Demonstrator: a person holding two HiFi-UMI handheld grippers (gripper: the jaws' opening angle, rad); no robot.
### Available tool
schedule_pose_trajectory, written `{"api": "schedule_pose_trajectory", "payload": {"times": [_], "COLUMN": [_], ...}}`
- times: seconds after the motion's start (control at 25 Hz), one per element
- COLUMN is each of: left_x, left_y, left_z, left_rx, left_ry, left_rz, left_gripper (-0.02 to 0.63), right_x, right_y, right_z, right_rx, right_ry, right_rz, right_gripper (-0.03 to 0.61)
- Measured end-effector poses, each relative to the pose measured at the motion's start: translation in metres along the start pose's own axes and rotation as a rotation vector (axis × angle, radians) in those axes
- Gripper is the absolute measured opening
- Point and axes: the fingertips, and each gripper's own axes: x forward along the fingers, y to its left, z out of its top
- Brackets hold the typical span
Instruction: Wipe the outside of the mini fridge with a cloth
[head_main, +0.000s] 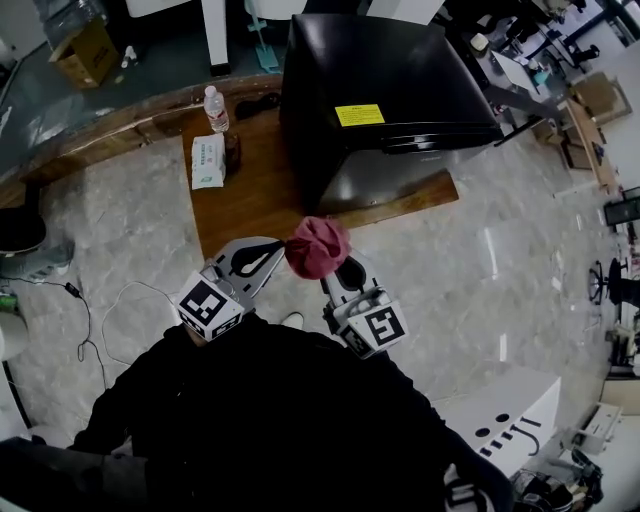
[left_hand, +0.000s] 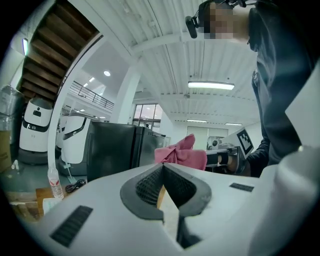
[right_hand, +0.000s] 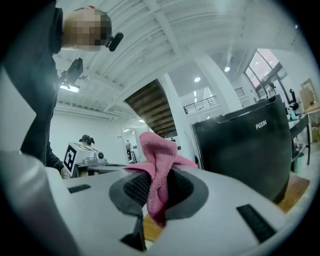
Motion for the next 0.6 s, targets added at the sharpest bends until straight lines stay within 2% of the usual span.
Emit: {"api": "schedule_pose_trajectory", "payload": {"times": [0.2,0.6], "left_x": [-0.008,-0.02], "left_y": [-0.03,-0.064], "left_z": [0.005,0.006], "left_rx": [0.015,0.032], "left_ry": [-0.022,-0.036], "left_rz": [0.027,0.046], "left_gripper": [0.005,0.005], "right_x": [-0.026,-0.062], "right_y": [0.018,0.034], "right_z": [0.015,0.023], "right_rx": [0.033,-0.002], "right_ry": [-0.043,-0.064], "right_rz": [0.054,0.084], "right_gripper": [0.052,0.052]}}
